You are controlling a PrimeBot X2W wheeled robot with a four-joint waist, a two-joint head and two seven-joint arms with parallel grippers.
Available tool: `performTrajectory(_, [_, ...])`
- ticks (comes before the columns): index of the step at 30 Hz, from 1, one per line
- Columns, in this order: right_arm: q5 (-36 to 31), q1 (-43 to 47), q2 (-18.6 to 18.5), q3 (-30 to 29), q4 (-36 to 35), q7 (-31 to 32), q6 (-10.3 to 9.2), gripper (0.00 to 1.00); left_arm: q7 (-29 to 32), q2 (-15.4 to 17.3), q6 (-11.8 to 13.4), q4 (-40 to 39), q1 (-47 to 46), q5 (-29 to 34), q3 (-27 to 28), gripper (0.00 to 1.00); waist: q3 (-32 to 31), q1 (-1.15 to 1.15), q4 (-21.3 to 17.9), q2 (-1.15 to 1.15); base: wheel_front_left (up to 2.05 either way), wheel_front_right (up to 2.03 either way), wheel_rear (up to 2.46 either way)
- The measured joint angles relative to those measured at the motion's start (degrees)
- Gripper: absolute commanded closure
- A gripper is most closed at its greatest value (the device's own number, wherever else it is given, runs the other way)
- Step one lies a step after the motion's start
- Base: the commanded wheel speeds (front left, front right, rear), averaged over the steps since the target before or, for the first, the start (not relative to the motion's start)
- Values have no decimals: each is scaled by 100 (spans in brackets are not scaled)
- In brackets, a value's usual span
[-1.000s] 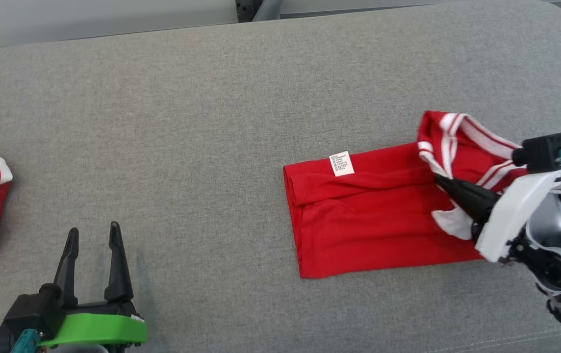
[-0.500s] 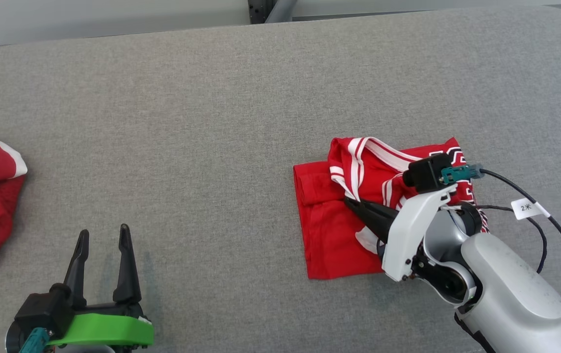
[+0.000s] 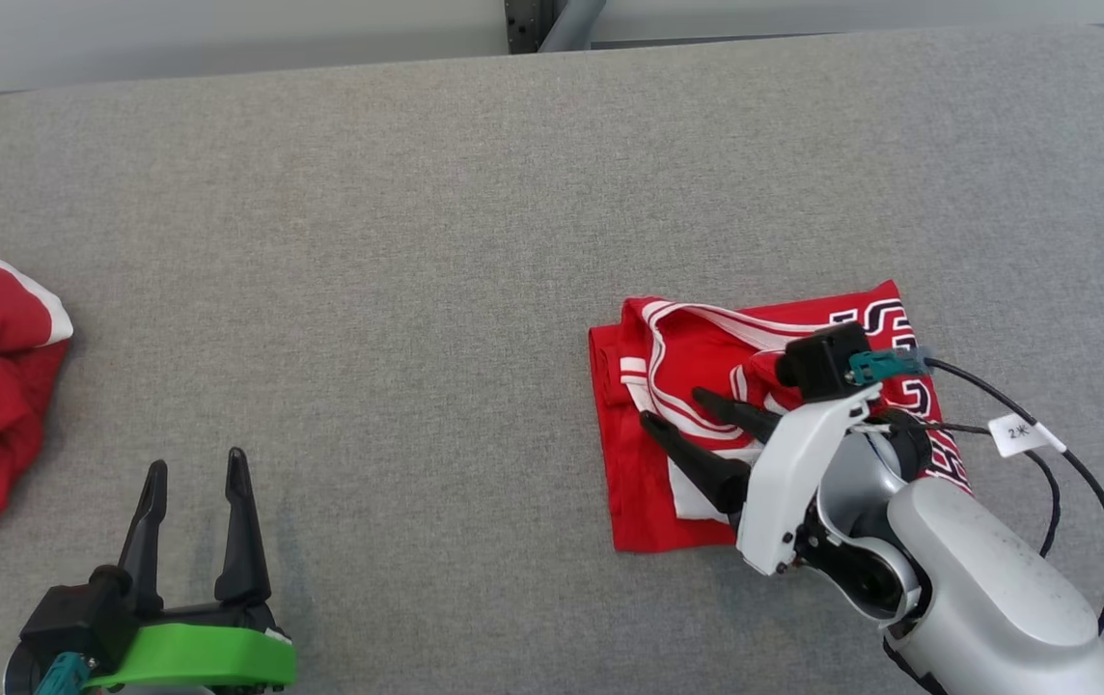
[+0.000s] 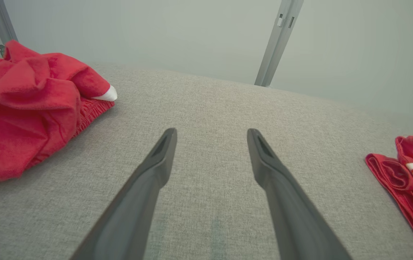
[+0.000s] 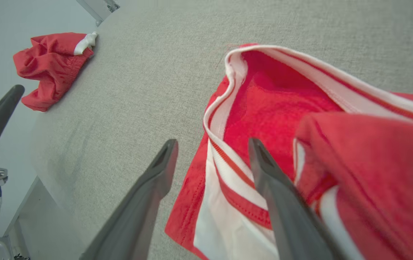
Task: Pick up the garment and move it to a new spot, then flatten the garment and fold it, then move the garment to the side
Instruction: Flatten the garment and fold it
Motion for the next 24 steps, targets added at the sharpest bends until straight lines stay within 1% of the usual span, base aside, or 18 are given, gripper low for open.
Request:
performTrajectory(4, [-16,315,-136,-224,-536,-467,0,0,0,-1,-5,18,87,0,89,0,-98,0,-13,0,0,0,0])
performTrajectory(7, [-1,676,-198,-589,-1060,-754,0,0,0,0,-5,-1,186,-1,154,0,-197,0,-25,0,0,0,0])
performTrajectory(11, [-125,1256,-355,-1361,-1633,-1116,0,0,0,-1,-2,-20,341,-67,202,0,-350,0,-63,0,0,0,0])
performTrajectory(13, [-157,1507,-333,-1790,-1783,-1281,0,0,0,-1,3,-34,372,-99,210,0,-419,0,-95,0,0,0,0])
performTrajectory(18, [-516,1996,-330,-2662,-1668,-1686,0,0,0,-1,23,-24,451,-145,145,0,-588,0,-169,0,0,0,0])
performTrajectory(21, [-769,2247,-283,-3015,-1366,-2060,0,0,0,-1,53,21,494,-177,113,0,-720,0,-184,0,0,0,0])
performTrajectory(24, [-1061,2486,-192,-3308,-889,-2472,0,0,0,-1,78,91,580,-202,41,0,-868,0,-182,0,0,0,0])
